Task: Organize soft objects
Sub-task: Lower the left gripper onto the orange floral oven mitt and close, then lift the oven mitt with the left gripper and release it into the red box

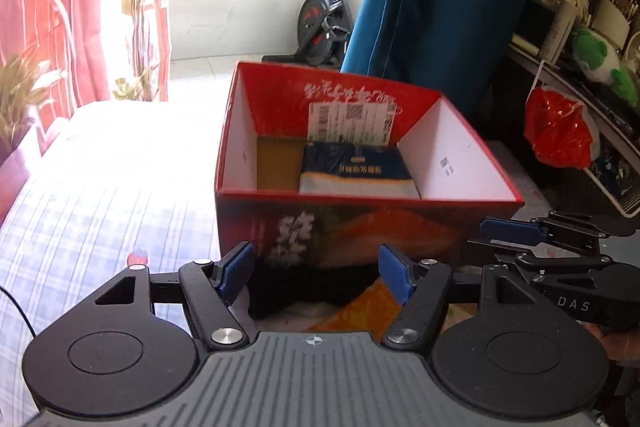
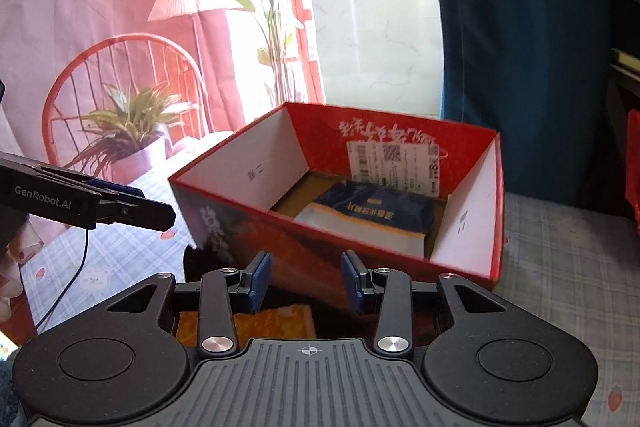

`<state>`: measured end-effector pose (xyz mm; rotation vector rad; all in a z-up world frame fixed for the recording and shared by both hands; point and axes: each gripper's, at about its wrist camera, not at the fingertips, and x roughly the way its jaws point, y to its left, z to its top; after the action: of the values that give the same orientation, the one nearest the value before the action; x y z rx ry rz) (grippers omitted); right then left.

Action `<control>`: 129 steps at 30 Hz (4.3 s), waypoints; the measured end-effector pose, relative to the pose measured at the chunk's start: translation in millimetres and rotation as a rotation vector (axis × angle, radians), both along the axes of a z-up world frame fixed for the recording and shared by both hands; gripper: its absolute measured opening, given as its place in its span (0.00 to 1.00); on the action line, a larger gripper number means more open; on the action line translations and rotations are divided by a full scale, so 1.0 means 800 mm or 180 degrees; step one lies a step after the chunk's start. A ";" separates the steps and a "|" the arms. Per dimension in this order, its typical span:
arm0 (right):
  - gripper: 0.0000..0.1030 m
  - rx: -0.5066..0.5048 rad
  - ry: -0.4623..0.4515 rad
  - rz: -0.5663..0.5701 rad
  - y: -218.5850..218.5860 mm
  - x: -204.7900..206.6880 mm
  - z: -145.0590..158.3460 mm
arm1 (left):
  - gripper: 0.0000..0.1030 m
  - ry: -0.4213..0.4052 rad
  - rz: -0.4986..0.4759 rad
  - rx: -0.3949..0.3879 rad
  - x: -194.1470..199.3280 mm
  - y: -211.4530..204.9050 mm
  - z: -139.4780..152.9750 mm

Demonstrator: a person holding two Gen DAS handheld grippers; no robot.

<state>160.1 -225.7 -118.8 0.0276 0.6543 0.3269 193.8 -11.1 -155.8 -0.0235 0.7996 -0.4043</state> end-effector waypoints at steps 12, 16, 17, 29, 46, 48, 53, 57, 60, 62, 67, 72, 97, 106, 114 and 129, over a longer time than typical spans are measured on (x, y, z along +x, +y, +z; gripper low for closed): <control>0.40 -0.0033 0.0466 -0.0102 0.013 -0.041 -0.078 | 0.69 0.0699 0.0238 -0.0245 -0.036 0.039 -0.068; 0.41 -0.0026 0.0489 -0.0154 0.011 -0.047 -0.084 | 0.69 0.0807 0.0263 -0.0245 -0.047 0.043 -0.074; 0.41 -0.0030 0.0478 -0.0158 0.011 -0.048 -0.084 | 0.69 0.0832 0.0244 -0.0260 -0.050 0.043 -0.076; 0.43 0.0004 0.0481 -0.0178 0.014 -0.049 -0.084 | 0.22 0.0627 0.0225 -0.0191 -0.043 0.035 -0.081; 0.43 -0.0065 0.0478 -0.0203 0.030 -0.028 -0.089 | 0.22 0.0450 0.0383 -0.0109 -0.010 0.026 -0.106; 0.36 -0.0109 0.0471 -0.0190 0.034 -0.028 -0.089 | 0.21 0.0422 0.0377 -0.0095 -0.011 0.026 -0.106; 0.18 -0.0087 0.0479 -0.0171 0.033 -0.031 -0.089 | 0.20 0.0283 0.0348 -0.0071 -0.018 0.022 -0.101; 0.10 -0.0032 0.0454 -0.0135 0.031 -0.036 -0.089 | 0.19 0.0280 0.0382 -0.0175 -0.020 0.029 -0.097; 0.09 -0.0001 0.0361 -0.0122 0.031 -0.043 -0.082 | 0.19 0.0218 0.0389 -0.0213 -0.024 0.032 -0.088; 0.08 -0.0001 0.0282 -0.0102 0.032 -0.048 -0.075 | 0.19 0.0148 0.0384 -0.0221 -0.027 0.030 -0.079; 0.08 0.0006 0.0083 -0.0100 0.033 -0.059 -0.053 | 0.19 -0.0060 0.0363 -0.0242 -0.036 0.030 -0.054; 0.08 0.0009 -0.0098 -0.0102 0.034 -0.068 -0.030 | 0.19 -0.0262 0.0358 -0.0299 -0.046 0.033 -0.028; 0.08 -0.0020 -0.0609 -0.0218 -0.023 0.023 0.080 | 0.19 -0.1009 0.0061 -0.0104 0.040 -0.030 0.080; 0.08 -0.0126 -0.0174 -0.0429 -0.031 0.136 0.031 | 0.19 -0.0425 0.0039 -0.0016 0.162 -0.031 0.036; 0.08 -0.0253 0.0256 -0.0483 -0.034 0.180 -0.012 | 0.19 -0.0135 -0.0086 0.0303 0.195 -0.050 -0.003; 0.19 -0.0474 0.0486 -0.0472 -0.033 0.189 -0.033 | 0.33 -0.0065 -0.0190 0.0519 0.196 -0.056 -0.020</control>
<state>311.0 -252.2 -145.3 -0.0414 0.8218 0.1331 350.3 -55.6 -172.2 0.1564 0.8123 -0.3941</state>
